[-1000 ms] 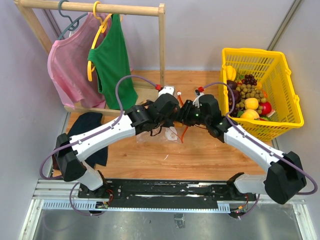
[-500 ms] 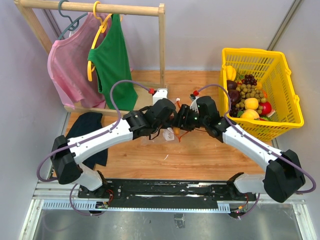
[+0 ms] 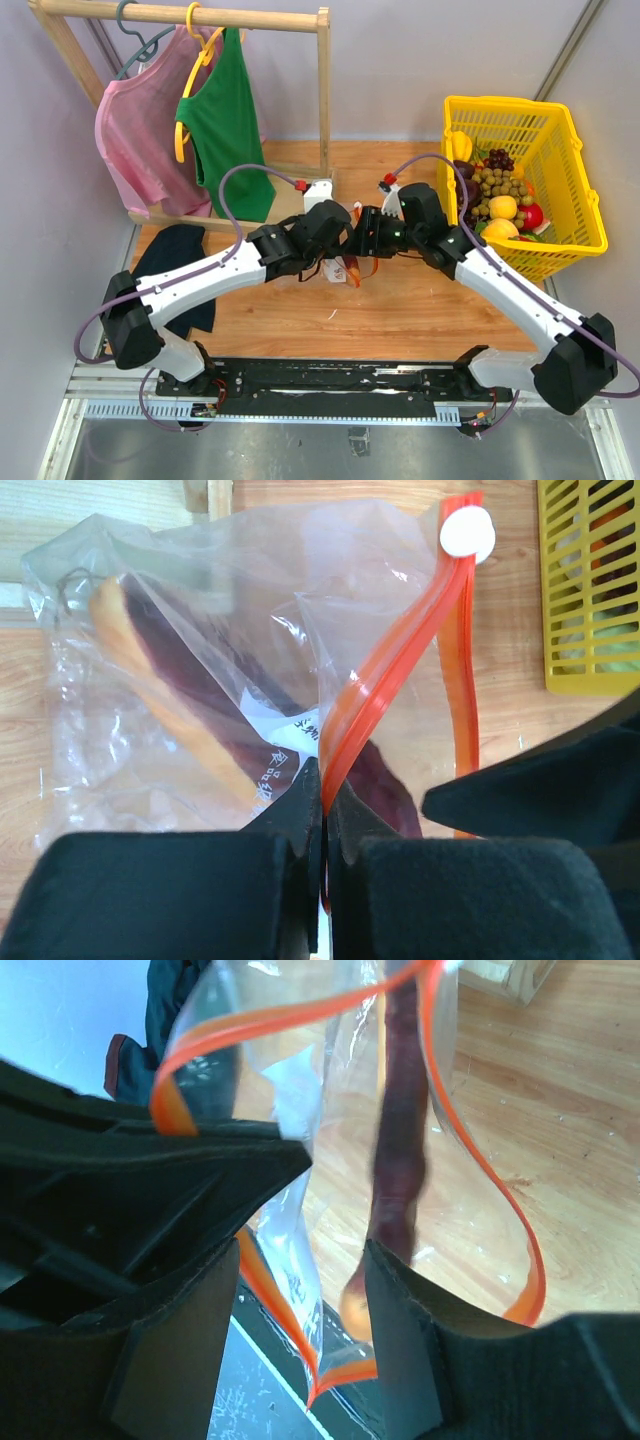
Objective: Place the food in the zip-top bag and seal the zipper
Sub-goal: Place the fake food in the zipper food storage bag, then adjust the fake food in the zipper food storage bag.
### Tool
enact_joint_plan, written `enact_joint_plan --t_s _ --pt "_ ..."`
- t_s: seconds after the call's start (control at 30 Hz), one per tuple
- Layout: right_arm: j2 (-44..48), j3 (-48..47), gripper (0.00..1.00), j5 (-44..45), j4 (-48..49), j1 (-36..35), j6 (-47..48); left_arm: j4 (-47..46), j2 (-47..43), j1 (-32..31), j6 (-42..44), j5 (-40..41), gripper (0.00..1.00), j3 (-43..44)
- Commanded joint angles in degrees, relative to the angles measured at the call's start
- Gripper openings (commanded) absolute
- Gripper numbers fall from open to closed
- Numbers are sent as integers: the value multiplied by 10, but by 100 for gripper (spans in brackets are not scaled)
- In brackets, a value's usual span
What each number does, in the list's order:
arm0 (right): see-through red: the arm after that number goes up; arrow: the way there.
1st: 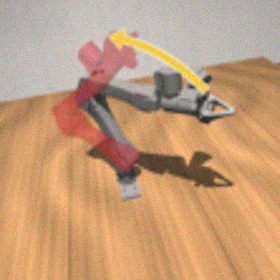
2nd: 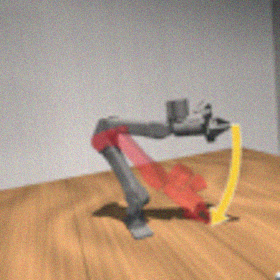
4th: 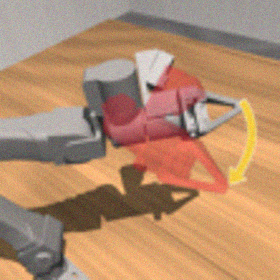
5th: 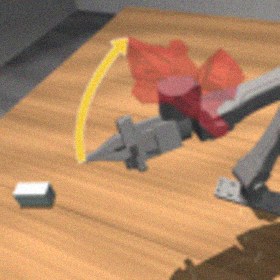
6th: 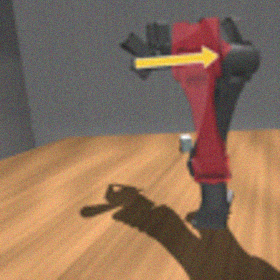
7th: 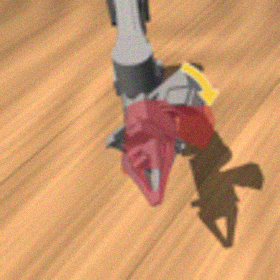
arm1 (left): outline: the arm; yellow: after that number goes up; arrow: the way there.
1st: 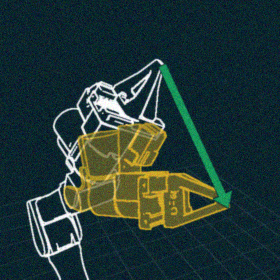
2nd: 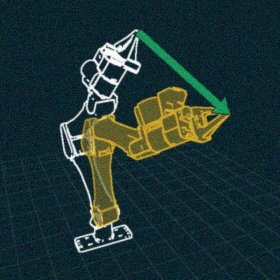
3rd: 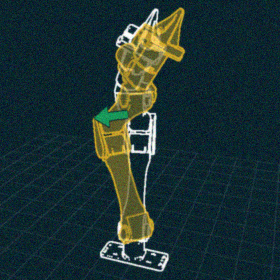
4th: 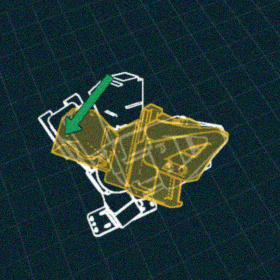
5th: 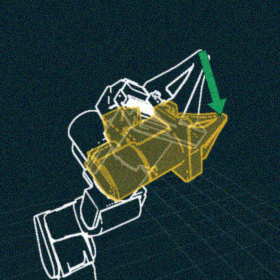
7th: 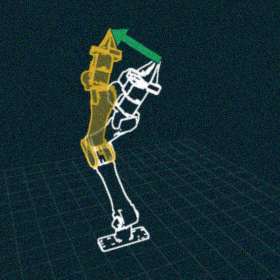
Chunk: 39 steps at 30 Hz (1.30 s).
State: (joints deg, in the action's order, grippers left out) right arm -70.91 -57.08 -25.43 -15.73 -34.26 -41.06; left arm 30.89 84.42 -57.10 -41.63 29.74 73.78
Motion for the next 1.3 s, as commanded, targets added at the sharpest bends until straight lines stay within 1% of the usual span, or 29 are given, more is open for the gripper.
enact_joint_plan --t_s 0.0,0.07,0.2,0.3,0.43,0.53,0.67,0.8,0.87,0.97,1.0,1.03,1.27 --pt "43 -24 54 10 -54 26 66 -35 -26 -5 -11 11 0 -14" --pt "59 -20 54 20 -63 41 83 -39 -30 -4 -11 10 0 -19" --pt "84 -15 56 79 -94 54 132 -39 -31 -4 -9 9 0 -19" --pt "89 4 57 110 -90 59 157 -40 -32 -3 -9 5 0 -21" --pt "80 44 58 106 -30 60 169 -43 -32 -3 -7 -1 0 -22" --pt "57 67 58 109 3 59 169 -43 -35 -3 -5 -3 0 -23" --pt "17 67 55 82 27 60 173 -44 -43 -2 -3 -6 0 -26" --pt "-4 66 46 60 40 60 175 -46 -51 -1 -1 -5 0 -29" --pt "-8 64 32 51 44 60 176 -47 -53 0 2 -5 0 -31" --pt "-4 51 8 35 41 59 180 -49 -60 1 3 -2 0 -37" --pt "0 42 2 33 36 60 181 -48 -63 2 4 1 0 -40" --pt "4 31 1 31 27 60 183 -48 -66 4 4 2 0 -42" --pt "17 -60 1 27 -36 53 192 -52 -86 11 9 -1 0 -51"
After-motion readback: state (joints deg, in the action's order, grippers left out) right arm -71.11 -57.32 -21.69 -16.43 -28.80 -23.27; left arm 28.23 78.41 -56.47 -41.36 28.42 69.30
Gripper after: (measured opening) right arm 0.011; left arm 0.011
